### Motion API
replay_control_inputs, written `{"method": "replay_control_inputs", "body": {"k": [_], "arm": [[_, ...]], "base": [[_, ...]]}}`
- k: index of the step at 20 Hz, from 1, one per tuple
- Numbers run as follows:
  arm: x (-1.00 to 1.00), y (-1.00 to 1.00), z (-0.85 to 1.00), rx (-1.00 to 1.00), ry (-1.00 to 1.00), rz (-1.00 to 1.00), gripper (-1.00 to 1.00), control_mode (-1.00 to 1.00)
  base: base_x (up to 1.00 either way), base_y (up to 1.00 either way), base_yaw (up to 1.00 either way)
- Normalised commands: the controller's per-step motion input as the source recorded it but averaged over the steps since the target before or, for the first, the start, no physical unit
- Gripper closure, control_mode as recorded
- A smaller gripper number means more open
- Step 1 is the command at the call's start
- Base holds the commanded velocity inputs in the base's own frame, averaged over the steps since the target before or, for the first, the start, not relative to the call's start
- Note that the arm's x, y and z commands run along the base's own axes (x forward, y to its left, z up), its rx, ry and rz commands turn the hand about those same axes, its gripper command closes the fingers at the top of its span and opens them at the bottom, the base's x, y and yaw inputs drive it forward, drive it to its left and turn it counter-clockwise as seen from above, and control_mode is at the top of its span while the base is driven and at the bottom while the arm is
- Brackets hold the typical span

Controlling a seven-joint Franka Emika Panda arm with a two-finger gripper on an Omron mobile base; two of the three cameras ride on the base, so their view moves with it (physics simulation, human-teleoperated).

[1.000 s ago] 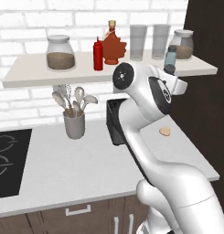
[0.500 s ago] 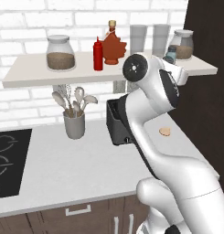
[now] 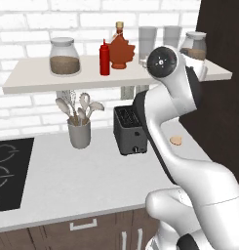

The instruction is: Put the shaker and condiment bottle from the counter next to their counterparts in the cabinet.

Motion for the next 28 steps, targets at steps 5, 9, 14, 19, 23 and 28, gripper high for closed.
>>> {"method": "replay_control_inputs", "body": {"k": [5, 9, 14, 19, 23, 28], "arm": [[0.02, -0.01, 0.00, 0.00, 0.01, 0.01, 1.00, -1.00], [0.31, 0.00, 0.00, 0.00, 0.23, 0.00, 1.00, -1.00], [0.35, -0.03, 0.00, 0.00, 0.22, 0.00, 1.00, -1.00], [0.00, 0.00, 0.00, 0.00, 0.00, 0.00, 1.00, -1.00], [0.26, 0.00, 0.00, 0.00, 0.00, 0.00, 1.00, -1.00], [0.32, -0.06, 0.00, 0.00, 0.00, 0.00, 1.00, -1.00]], "base": [[0.00, 0.00, 0.00], [0.00, 0.00, 0.00], [0.00, 0.00, 0.00], [0.00, 0.00, 0.00], [0.00, 0.00, 0.00], [0.00, 0.00, 0.00]]}}
